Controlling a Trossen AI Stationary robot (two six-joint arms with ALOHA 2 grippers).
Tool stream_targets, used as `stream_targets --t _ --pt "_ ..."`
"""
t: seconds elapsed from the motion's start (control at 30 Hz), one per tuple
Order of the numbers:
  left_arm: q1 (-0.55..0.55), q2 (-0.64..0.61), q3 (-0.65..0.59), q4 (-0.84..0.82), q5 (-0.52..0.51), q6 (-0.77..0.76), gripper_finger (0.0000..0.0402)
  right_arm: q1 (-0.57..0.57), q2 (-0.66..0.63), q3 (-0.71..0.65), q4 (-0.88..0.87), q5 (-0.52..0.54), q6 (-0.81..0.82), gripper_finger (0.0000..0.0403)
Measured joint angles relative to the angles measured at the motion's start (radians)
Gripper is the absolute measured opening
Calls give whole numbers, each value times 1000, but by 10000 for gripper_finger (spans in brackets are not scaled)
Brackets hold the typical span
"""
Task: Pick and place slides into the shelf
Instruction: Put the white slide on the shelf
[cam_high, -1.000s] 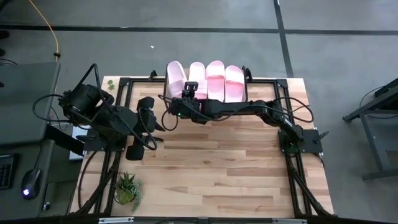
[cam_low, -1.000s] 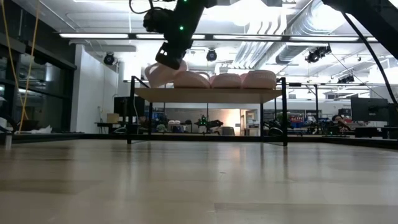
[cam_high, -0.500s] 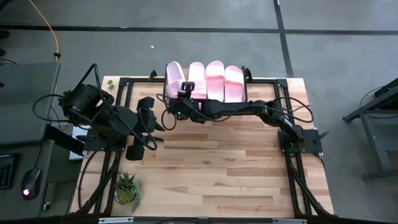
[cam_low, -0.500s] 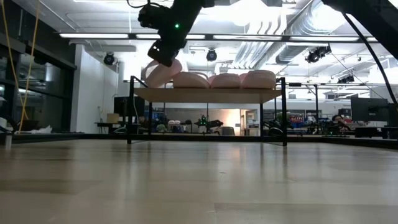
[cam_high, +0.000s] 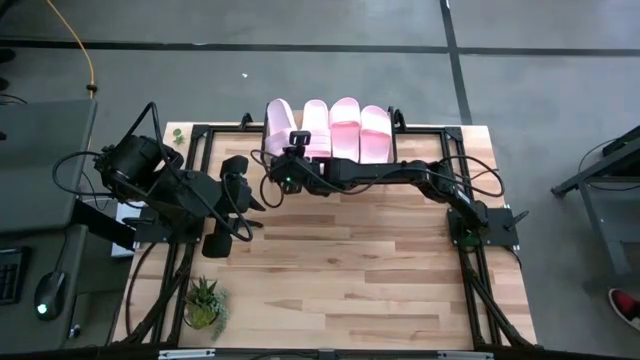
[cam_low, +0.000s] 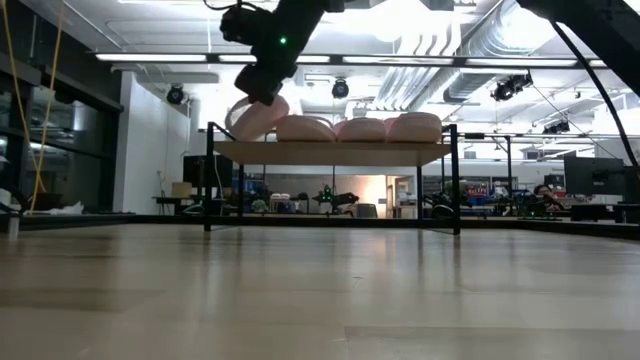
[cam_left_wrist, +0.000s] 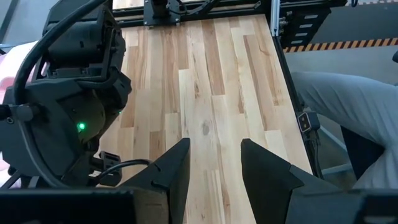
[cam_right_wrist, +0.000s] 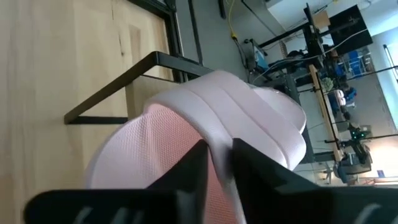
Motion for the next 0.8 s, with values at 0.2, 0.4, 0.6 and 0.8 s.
stream_targets --t 0.2,0.4,0.6,0.8 --pt "0 0 0 0 0 0 127 -2 0 0 40 22 0 119" --pt "0 0 0 0 1 0 127 -5 0 0 93 16 38 146" --pt "0 0 0 0 2 -8 127 -18 1 -1 98 11 130 152" --pt "0 0 0 0 3 -10 127 -21 1 -1 0 -7 170 152"
